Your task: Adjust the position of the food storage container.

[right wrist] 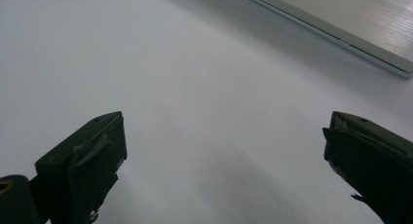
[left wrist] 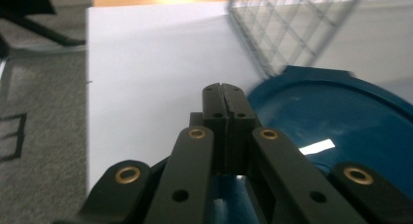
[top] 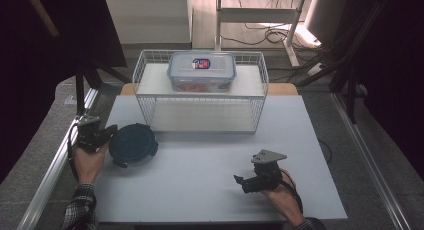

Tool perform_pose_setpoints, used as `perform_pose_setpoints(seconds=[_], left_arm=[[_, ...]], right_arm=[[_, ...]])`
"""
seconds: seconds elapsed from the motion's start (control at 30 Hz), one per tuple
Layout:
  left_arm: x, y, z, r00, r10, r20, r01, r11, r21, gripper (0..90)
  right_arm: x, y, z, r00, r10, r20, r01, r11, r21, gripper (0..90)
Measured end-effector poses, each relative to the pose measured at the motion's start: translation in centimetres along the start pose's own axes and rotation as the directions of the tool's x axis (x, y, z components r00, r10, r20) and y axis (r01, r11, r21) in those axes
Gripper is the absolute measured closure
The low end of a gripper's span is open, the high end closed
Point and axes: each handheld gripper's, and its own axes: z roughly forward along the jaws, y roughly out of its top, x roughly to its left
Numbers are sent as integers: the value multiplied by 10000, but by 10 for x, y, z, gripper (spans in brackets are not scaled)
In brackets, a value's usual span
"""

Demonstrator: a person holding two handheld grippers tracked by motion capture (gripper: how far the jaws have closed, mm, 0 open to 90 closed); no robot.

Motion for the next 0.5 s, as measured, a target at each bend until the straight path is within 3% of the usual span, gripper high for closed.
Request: perform_pose_setpoints(seconds=[0.1,0.2,0.3,0.5], left_arm=[[4,0,6,9994,-270,201,270,9996,23,899],[2,3,8,9999,-105,48,105,9998,172,899],[3,3,12,9996,-263,110,261,9995,177,900],[-1,6,17,9998,-110,-162,117,9990,425,900]], right_arm=[[-1,-1,1,10000,-7,2,7,10000,66,19],[-1,-1,2,10000,-7,-6,7,9999,162,20],[-1,-1,1,10000,-24,-11,24,9998,178,21],[0,-2,4,9999,-130,-50,132,9991,409,24]])
